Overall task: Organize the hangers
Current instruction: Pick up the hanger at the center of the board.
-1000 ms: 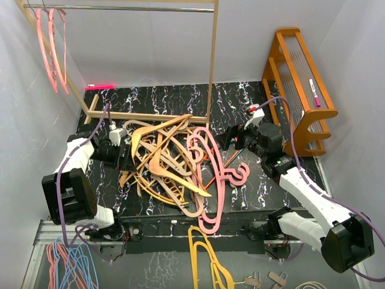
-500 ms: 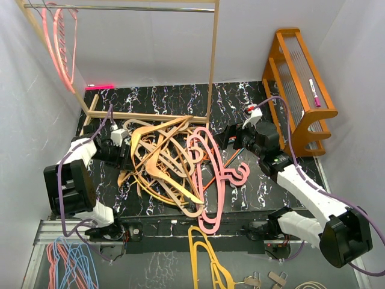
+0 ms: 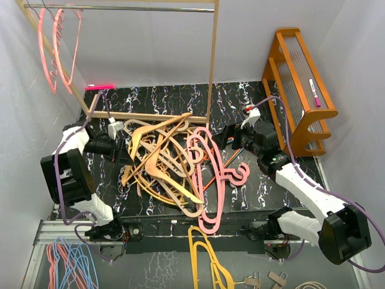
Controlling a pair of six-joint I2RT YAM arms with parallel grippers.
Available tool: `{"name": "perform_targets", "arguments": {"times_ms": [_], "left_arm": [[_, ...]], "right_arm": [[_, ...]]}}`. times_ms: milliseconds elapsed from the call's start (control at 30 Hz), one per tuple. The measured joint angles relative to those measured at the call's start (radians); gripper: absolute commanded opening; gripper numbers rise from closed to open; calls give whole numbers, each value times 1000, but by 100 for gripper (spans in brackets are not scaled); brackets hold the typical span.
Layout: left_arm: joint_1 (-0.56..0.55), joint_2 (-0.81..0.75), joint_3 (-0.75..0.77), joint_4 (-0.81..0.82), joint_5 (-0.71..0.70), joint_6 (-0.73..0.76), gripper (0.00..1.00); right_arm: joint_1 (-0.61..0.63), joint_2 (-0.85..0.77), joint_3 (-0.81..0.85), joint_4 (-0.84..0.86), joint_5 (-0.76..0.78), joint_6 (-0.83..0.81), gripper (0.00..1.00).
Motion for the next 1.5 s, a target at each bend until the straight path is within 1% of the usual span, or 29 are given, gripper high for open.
{"name": "perform_targets", "arguments": {"times_ms": [100, 200, 367, 600, 767, 867, 967, 1133, 1300, 1367, 1400, 1433, 1500], "left_arm": [[42, 65, 35, -32, 29, 22, 80], [72, 130, 40, -19, 23, 19, 80], [77, 137, 20, 45, -23, -27, 81], [60, 137, 20, 137, -45, -111, 82], [-9, 137, 20, 210, -80, -174, 80], [-56, 137, 20, 244, -105, -203, 74], [-67, 137, 20, 265, -128, -223, 62], [-65, 137, 9, 288, -158, -229, 48], [-64, 127, -24, 293, -182, -222, 23], [-64, 120, -36, 291, -192, -219, 10], [-64, 116, -40, 291, -197, -219, 2], [-64, 113, -42, 288, -195, -209, 0], [-65, 100, -45, 279, -203, -209, 0]], "right_arm": [[5, 0, 0, 5, -2, 3, 99], [7, 0, 0, 7, -3, 4, 98], [12, 3, 0, 15, -3, 7, 99], [26, 30, 0, 24, -3, 16, 98], [32, 36, 0, 28, 0, 16, 99], [33, 36, 0, 29, 5, 15, 98], [35, 36, 0, 29, 9, 14, 99], [36, 36, 0, 29, 12, 13, 99], [36, 37, 0, 39, 12, 13, 98], [36, 38, 0, 40, 12, 13, 99], [36, 38, 0, 41, 12, 13, 99], [36, 38, 0, 42, 12, 13, 99], [36, 38, 0, 42, 12, 13, 99]]}}
